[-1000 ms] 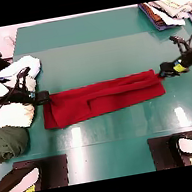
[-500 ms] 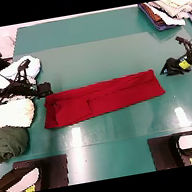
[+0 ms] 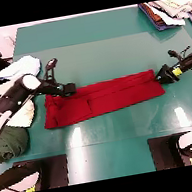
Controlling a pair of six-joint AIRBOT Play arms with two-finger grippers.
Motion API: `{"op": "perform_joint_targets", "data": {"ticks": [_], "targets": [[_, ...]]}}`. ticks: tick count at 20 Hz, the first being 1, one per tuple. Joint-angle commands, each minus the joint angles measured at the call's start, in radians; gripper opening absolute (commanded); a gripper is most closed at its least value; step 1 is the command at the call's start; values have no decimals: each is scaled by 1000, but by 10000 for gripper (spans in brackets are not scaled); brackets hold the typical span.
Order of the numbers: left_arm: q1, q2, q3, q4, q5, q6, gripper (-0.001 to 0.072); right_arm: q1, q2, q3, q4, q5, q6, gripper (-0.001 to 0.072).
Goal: Fold the shirts.
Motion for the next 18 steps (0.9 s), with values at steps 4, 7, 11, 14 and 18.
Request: {"op": "perform_joint_targets", "data": {"ticks": [4, 7, 11, 14, 18], "targets": [[-137, -227, 161, -69, 72, -21, 22, 112, 43, 0, 12, -33, -60, 23], [-178, -348, 288, -70, 60, -21, 22, 135, 188, 0, 65, -37, -59, 12], [-202, -459, 408, -85, 47, -24, 22, 161, 400, 3, 331, -33, -56, 12], [-204, -494, 429, -111, 42, -24, 22, 230, 499, 53, 399, -42, -25, 12], [-204, -506, 429, -113, 37, -21, 22, 368, 551, 160, 394, -73, 28, 12]]}}
